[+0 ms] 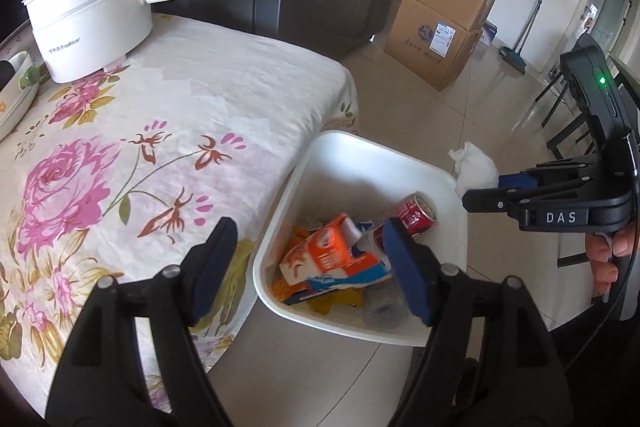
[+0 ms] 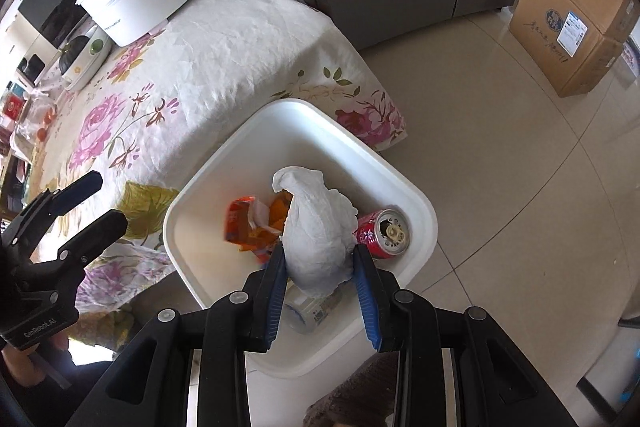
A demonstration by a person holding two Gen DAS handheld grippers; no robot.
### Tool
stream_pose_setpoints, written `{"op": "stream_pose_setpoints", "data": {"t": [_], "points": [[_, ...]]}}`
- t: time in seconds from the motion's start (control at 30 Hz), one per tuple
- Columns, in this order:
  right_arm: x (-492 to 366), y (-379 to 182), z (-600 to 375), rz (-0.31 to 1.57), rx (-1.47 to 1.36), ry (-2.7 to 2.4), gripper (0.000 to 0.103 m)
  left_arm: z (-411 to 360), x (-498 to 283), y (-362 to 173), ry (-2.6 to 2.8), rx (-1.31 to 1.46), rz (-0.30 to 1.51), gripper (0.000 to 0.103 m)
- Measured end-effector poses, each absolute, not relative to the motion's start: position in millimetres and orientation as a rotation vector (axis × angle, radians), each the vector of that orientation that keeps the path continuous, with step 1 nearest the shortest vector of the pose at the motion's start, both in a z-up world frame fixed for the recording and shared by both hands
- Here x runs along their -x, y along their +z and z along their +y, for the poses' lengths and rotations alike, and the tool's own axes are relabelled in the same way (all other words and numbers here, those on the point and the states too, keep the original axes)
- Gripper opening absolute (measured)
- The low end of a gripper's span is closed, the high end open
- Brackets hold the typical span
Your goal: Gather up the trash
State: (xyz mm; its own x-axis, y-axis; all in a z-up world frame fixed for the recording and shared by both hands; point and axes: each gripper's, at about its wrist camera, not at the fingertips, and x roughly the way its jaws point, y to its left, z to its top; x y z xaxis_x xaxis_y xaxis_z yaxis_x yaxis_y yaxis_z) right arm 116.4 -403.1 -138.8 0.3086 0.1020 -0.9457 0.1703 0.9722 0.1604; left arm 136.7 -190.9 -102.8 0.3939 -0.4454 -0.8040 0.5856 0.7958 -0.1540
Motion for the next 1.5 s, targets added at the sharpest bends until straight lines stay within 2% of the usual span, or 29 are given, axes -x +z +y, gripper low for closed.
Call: {"op": "stream_pose_setpoints", "data": {"t": [0.23, 0.27, 0.33, 0.37, 0.4, 0.87, 0.97, 1.23, 1.5], "points": [[-118.6, -136.6, -395.5, 1.26, -0.245, -0.043, 0.038, -180.2, -137.6, -100.9, -0.63, -0.167, 0.967, 0.084], [-119.3, -136.0, -394.8, 1.26, -0.243, -0.051, 0.041, -178.9, -137.5, -100.3, -0.627, -0.169, 0.968, 0.087], [-120.5, -134.7, -393.3, 1.264, -0.245, -0.066, 0.067, -175.8, -137.7, -100.7, -0.618, -0.174, 0.978, 0.095], [-120.5, -132.9, -392.6, 1.256, -0.248, -0.075, 0.071, -174.4, -138.0, -101.6, -0.608, -0.181, 0.989, 0.102], [-120.7, -131.5, -391.8, 1.251, -0.247, -0.076, 0.073, -172.8, -137.9, -102.4, -0.591, -0.192, 0.994, 0.102], [-117.8, -102.7, -341.0, 1.173, -0.102, -0.075, 0.08, -113.1, -122.0, -86.1, -0.309, -0.186, 1.003, 0.102], [-110.8, -83.7, -322.2, 1.099, -0.06, -0.06, 0.083, -92.8, -108.1, -72.5, -0.238, -0.122, 0.969, 0.102], [-70.5, -30.1, -269.2, 0.852, 0.028, -0.002, 0.088, -61.6, -55.0, -18.8, -0.099, -0.054, 0.732, 0.103], [-40.0, 6.7, -240.1, 0.623, 0.073, 0.003, 0.094, -35.2, -33.1, -9.2, -0.022, 0.022, 0.661, 0.103]]}}
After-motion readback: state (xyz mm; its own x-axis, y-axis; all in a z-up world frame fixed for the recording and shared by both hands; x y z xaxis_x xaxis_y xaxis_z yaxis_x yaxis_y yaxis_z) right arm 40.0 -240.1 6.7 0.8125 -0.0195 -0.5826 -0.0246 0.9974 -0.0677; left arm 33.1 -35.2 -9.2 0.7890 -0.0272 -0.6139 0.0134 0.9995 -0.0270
